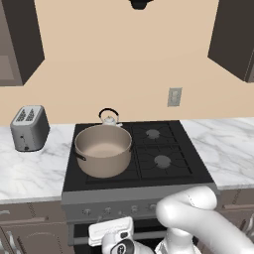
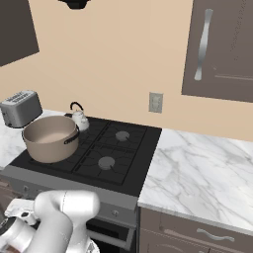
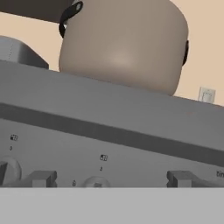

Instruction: Pick the kettle from the cabinet and place it on a stove burner. Then pick the pot from the counter and place it on another stove burner. Finally, turn both burners on.

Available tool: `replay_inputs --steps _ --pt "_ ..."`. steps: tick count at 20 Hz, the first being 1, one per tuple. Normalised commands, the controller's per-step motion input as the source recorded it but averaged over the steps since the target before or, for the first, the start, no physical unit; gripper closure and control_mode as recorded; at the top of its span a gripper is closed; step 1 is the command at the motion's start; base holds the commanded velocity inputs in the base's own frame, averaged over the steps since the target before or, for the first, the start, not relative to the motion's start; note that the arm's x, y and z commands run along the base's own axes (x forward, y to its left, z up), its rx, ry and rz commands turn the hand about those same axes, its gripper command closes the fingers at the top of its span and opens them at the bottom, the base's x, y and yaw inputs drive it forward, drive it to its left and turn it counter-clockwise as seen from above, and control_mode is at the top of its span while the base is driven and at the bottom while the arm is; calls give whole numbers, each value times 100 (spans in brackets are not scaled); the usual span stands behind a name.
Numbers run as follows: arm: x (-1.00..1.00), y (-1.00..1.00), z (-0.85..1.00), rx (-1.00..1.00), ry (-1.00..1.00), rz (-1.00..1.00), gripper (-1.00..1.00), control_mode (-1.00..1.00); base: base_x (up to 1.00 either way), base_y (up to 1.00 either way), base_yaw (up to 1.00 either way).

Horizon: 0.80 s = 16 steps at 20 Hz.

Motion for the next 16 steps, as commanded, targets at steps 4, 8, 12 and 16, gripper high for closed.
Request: replay_inputs --steps 4,8,12,16 --pt "13 0 -13 22 -10 0 -100 -100 0 0 0" --pt "17 0 -1 24 -7 0 -100 -100 0 0 0" --pt "1 -12 0 17 -1 0 -100 -100 0 0 0" --pt "0 -25 -12 15 0 0 -100 -100 0 0 0"
